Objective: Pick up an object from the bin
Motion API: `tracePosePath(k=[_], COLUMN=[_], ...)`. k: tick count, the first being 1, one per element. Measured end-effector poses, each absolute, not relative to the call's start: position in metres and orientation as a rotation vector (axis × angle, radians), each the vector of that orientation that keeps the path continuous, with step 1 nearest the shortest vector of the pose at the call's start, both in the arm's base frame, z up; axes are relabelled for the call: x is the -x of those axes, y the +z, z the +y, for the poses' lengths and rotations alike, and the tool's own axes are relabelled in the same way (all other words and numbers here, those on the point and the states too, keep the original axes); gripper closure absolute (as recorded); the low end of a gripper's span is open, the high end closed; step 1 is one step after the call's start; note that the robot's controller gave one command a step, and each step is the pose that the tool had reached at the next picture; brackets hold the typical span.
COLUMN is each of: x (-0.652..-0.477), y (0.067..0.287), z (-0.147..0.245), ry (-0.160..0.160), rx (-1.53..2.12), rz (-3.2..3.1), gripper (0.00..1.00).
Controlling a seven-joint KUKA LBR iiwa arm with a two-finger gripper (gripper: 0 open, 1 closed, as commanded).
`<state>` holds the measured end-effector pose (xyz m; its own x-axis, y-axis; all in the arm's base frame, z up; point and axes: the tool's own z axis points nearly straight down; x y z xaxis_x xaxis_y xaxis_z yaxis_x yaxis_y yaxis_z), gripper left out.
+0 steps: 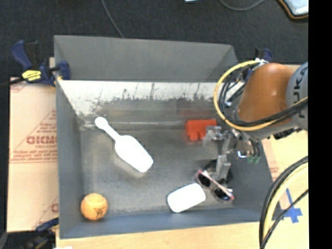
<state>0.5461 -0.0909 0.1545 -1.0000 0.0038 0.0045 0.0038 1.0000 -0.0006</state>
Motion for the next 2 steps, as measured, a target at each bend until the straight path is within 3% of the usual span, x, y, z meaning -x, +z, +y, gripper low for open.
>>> tracePosePath(k=[1, 2], x=[-0.548, -0.514], y=[0.159, 0.069], z=[-0.091, -0.145], ry=[0.003, -0.001], rx=[-0.001, 0.83], rz=[-3.145, -3.028], gripper=[0.0, 0.0])
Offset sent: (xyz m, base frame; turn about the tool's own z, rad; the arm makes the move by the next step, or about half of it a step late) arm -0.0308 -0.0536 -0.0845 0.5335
